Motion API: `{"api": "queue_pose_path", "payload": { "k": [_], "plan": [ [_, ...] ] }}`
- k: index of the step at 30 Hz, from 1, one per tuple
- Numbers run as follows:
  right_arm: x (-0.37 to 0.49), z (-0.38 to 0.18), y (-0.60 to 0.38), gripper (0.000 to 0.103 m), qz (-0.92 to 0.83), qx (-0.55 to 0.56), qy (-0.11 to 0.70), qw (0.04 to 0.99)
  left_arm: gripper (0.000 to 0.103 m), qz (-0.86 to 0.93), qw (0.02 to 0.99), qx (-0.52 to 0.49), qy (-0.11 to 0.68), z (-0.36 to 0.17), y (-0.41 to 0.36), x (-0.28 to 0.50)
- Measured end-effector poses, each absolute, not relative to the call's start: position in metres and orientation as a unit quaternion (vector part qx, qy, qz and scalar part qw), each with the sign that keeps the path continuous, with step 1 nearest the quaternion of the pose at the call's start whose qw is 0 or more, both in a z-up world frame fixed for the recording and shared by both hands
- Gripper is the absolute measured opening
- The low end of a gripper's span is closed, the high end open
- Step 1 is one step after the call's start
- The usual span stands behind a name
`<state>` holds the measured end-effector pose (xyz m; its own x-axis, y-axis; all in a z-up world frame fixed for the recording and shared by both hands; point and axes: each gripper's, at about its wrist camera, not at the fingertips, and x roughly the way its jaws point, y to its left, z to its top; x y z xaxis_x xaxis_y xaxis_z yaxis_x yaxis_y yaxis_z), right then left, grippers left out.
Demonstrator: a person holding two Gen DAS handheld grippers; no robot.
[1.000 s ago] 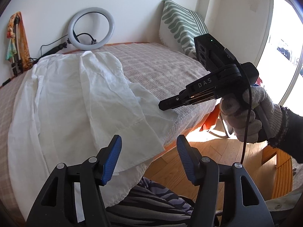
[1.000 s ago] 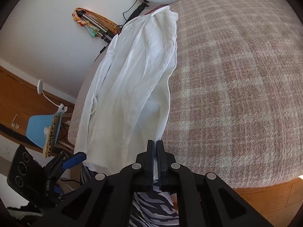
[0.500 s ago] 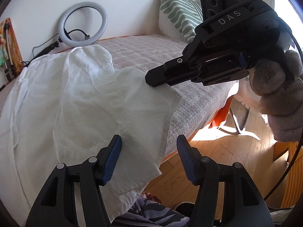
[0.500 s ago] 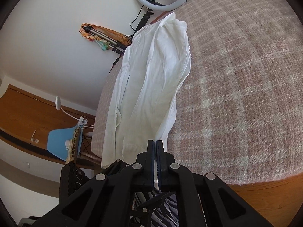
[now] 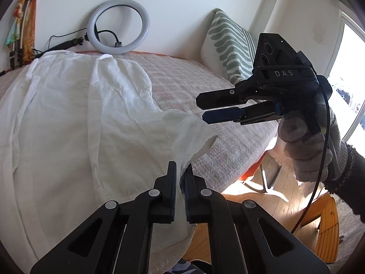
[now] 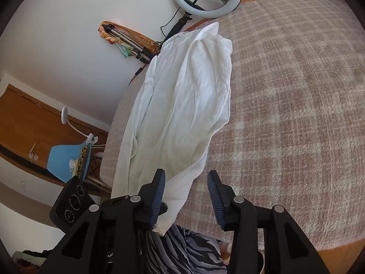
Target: Fold small clothes
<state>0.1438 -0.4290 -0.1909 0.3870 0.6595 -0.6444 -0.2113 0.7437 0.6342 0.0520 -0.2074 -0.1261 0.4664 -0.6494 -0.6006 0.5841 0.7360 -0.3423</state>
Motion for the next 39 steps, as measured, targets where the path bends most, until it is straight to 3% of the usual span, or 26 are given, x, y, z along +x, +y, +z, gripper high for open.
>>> {"api": "queue_pose_path", "payload": {
  "k": [12,13,14,16,19,30,39],
  "plan": [
    [0.272,-0.213,-0.424,0.048,0.193,0.244,0.466,0.828,0.004,-0.360,0.856,-0.061,0.366,-0.122,-0.203,0.053],
    [0.277,-0.214,-0.423,0.045,0.191,0.248,0.467,0.827,0.004,-0.360,0.855,-0.063,0.367,-0.123,-0.203,0.053],
    [0.282,-0.214,-0.421,0.030,0.195,0.252,0.466,0.825,0.004,-0.360,0.855,-0.064,0.368,-0.123,-0.202,0.053],
    [0.287,-0.211,-0.414,0.009,0.201,0.253,0.474,0.819,0.004,-0.362,0.853,-0.073,0.370,-0.124,-0.200,0.053],
    [0.287,-0.196,-0.401,0.001,0.196,0.222,0.479,0.826,0.004,-0.369,0.849,-0.081,0.370,-0.123,-0.197,0.047],
    [0.286,-0.139,-0.324,0.000,0.188,0.083,0.491,0.846,0.004,-0.376,0.848,-0.098,0.359,-0.117,-0.181,0.036],
    [0.295,-0.136,-0.262,0.000,0.193,0.031,0.500,0.843,0.004,-0.362,0.855,-0.119,0.351,-0.114,-0.148,0.032]
  ]
}}
